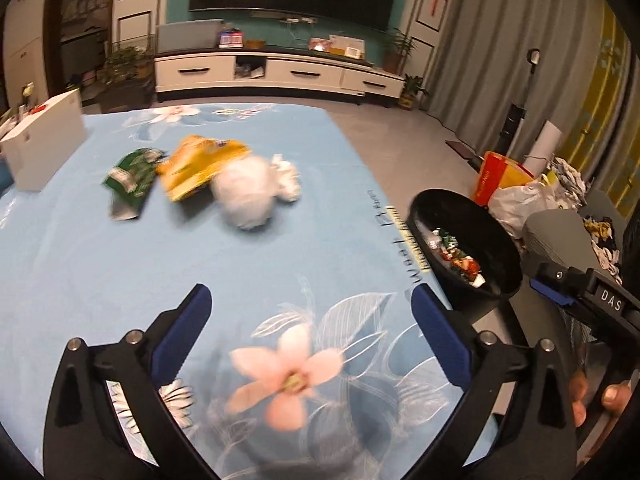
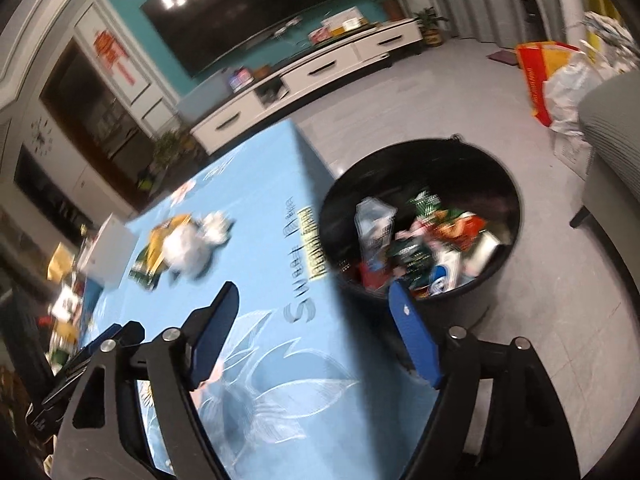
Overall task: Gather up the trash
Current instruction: 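Move both tools back over the remaining trash on the table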
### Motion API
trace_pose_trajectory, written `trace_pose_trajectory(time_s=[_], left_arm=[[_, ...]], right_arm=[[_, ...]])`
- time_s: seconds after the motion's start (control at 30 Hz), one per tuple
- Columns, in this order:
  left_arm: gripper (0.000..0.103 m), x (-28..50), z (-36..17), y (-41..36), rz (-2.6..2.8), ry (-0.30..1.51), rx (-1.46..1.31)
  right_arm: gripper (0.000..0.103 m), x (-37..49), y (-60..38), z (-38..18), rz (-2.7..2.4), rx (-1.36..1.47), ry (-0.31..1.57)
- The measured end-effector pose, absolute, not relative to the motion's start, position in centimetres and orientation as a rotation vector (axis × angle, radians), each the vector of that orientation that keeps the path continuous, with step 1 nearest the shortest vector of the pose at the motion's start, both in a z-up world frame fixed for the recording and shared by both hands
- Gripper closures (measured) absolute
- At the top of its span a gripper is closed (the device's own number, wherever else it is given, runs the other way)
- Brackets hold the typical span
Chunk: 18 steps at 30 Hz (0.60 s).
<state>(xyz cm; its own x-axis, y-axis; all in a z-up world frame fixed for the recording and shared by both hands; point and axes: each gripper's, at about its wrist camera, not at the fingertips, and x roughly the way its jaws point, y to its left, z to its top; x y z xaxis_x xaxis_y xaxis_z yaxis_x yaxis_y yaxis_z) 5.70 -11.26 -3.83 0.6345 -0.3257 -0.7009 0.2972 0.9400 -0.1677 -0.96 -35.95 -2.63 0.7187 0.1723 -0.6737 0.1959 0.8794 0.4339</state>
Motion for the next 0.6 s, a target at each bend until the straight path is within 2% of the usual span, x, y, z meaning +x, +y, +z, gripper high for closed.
trace_pose_trajectory(time_s=[0.33, 0.6], left_arm=[[0.003, 3.5, -3.9, -3.1, -0.231, 0.767, -0.156], [0.003, 3.1, -4.6, -0.2, -0.212, 0.765, -0.231]], right_arm=[[0.021, 1.2, -29.4, -1.7, 0.063, 0.407, 0.85], [0.021, 2.0, -25.8, -1.4, 0.086, 0.339, 0.875]])
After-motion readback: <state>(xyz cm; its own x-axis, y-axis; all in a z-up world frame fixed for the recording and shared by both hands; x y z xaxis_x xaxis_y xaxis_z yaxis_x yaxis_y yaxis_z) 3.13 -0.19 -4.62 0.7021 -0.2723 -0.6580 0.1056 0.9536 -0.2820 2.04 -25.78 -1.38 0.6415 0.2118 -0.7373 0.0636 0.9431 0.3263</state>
